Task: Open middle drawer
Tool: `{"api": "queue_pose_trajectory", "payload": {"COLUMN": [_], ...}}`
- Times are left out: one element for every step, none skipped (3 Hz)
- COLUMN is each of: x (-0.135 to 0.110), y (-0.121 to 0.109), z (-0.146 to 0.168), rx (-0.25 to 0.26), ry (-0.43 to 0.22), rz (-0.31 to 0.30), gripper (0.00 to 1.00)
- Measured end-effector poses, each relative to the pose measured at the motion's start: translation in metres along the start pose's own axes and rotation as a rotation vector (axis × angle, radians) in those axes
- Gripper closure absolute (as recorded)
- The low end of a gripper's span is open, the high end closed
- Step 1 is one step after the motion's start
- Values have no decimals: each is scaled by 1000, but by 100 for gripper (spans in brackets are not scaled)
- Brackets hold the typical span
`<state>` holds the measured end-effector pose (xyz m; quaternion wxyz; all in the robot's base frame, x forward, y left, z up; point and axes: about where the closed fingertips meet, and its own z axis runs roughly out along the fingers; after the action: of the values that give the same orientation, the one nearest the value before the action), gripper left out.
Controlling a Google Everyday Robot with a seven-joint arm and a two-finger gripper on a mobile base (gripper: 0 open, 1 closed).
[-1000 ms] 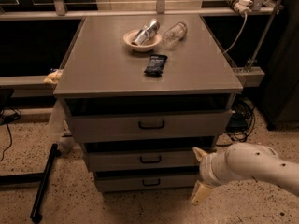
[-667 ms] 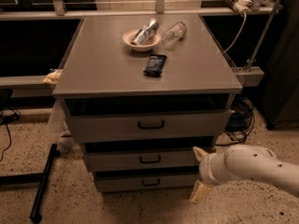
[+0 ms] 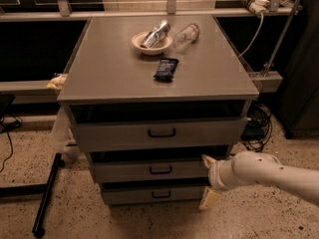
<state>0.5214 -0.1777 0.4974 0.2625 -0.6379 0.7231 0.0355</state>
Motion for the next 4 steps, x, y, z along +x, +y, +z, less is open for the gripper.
{"api": "queue_pose_trajectory", "payload": {"x": [8, 12, 12, 8], "y": [-15, -31, -44, -54], "z": [24, 47, 73, 98], "rx": [3, 1, -20, -53], "ry": [-29, -58, -78, -87], "rz": [-14, -34, -54, -76], "gripper": [0, 0, 0, 0]}}
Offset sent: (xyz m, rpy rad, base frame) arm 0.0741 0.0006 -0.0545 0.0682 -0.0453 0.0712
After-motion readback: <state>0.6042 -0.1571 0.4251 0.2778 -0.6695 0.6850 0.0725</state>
